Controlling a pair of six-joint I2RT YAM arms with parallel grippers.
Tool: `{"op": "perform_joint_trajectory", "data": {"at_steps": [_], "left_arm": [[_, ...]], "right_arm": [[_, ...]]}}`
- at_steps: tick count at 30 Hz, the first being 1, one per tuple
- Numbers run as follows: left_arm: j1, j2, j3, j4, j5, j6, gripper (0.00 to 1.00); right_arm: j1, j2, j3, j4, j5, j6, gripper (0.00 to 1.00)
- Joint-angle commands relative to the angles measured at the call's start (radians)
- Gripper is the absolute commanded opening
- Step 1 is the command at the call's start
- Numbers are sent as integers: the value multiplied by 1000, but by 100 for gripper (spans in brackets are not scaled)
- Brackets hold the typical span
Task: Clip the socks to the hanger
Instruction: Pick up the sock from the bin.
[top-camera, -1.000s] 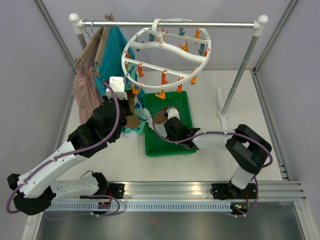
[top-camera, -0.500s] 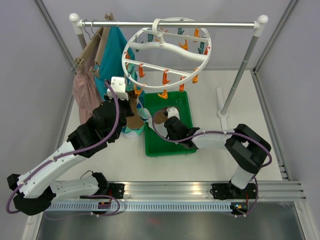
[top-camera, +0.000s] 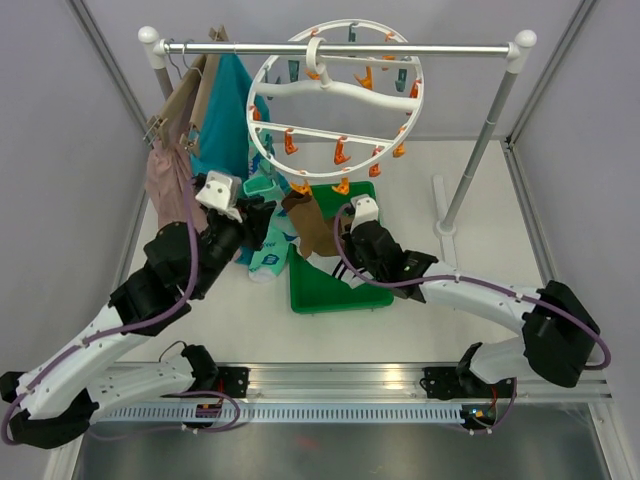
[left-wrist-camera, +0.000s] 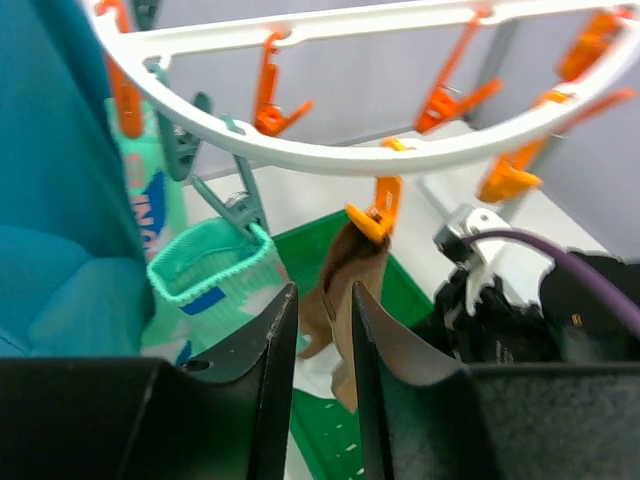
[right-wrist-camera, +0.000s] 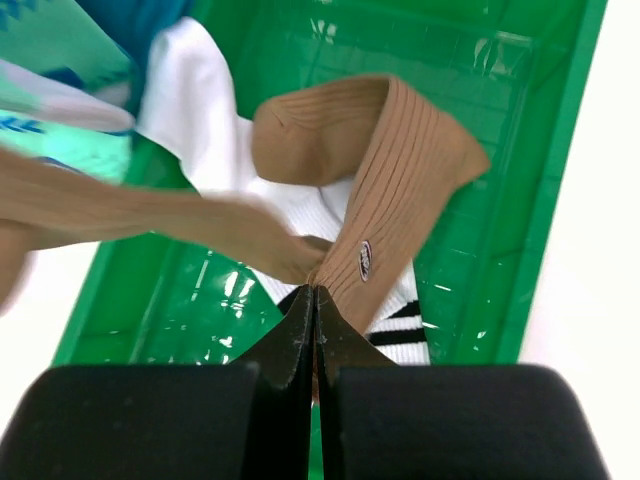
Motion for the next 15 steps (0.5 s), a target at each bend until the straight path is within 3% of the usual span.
{"op": "perform_joint_trajectory", "data": {"at_steps": [1,8,15], "left_arm": [[0,-88,-80,160,256,80,35],[-1,-66,-141,251,564,94,37],[-67,-10,-273,441,585,130,38]], "right_arm": [[2,-79,-6,-44,-16,19,0],[2,-244,16,-157,-39,27,0],[2,-355,72,-251,-71,59,0]]}}
